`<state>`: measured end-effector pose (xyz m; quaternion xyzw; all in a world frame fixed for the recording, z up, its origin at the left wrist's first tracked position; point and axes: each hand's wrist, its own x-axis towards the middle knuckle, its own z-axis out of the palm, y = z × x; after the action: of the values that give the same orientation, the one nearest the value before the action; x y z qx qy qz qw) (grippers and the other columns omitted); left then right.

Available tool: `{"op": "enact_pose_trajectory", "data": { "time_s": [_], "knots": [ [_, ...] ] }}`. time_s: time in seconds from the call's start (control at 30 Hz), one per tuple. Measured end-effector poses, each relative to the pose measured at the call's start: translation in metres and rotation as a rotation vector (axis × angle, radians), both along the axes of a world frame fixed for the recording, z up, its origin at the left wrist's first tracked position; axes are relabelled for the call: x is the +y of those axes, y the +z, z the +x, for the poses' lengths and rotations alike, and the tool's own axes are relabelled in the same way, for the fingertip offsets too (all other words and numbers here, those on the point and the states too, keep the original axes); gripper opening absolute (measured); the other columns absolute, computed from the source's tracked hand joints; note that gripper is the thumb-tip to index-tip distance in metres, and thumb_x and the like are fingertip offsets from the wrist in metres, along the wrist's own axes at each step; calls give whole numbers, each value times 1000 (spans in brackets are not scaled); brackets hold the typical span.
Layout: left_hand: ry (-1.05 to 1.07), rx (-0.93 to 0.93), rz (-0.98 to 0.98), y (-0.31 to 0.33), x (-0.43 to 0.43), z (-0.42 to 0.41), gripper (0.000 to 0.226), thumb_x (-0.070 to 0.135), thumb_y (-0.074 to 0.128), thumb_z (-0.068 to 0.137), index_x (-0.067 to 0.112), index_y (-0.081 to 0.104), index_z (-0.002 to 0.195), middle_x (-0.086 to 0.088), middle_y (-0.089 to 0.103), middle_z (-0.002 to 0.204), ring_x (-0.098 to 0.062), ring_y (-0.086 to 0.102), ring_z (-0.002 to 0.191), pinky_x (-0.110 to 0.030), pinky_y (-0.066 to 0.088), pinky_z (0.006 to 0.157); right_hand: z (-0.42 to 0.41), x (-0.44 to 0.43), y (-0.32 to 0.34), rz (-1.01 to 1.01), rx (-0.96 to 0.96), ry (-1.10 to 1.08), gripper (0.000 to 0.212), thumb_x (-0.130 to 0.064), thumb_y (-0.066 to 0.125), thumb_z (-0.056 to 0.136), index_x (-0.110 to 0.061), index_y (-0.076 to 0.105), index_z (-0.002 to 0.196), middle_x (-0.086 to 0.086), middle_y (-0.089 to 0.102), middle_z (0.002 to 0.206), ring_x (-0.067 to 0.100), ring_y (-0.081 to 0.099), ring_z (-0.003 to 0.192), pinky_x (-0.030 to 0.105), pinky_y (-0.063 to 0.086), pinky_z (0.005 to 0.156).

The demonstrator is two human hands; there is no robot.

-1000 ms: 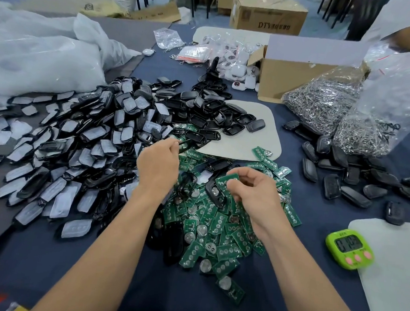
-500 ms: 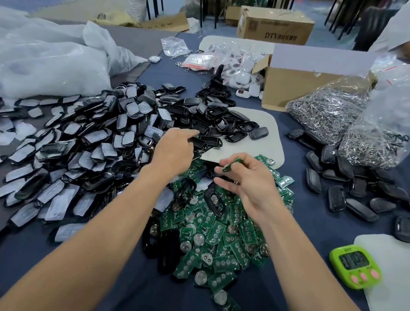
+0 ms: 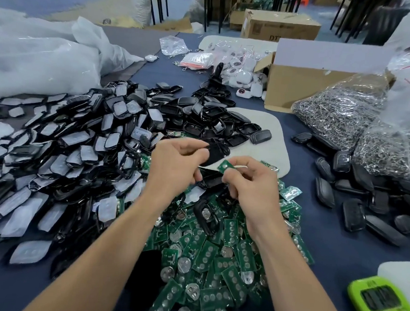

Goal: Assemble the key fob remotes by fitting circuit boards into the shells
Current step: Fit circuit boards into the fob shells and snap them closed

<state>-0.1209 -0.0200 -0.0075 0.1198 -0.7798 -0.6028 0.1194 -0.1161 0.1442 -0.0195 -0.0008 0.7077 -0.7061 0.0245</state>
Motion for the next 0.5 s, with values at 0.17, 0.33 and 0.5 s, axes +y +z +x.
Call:
{"op": "enact_pose_trajectory", "data": {
  "time_s": [0.17,0.33,0.5],
  "knots": [
    [-85,22,119,-8,6,10,31,0,72,93,29,81,100,0,81,83,-20,75,61,-23,59,56,-2,0,-3,-82,7,27,20,-6,68,88,-24,74,93,1,57,59,14,40,44,25,36,43],
    [-202,-14,167,-14,9,10,51,-12,69,87,30,78,113,-1,82,96,-21,80,78,-24,62,70,-9,3,-9,28,56,-95,22,-10,75,82,-31,66,82,0,63,53,20,52,49,33,42,50],
    [-224,-1,241,-16,7,8,44,-10,65,94,27,77,114,-7,82,95,-24,80,86,-27,64,76,-14,8,-5,-143,52,-102,22,8,69,85,-15,70,83,9,72,62,18,67,53,22,51,51]
  ]
}}
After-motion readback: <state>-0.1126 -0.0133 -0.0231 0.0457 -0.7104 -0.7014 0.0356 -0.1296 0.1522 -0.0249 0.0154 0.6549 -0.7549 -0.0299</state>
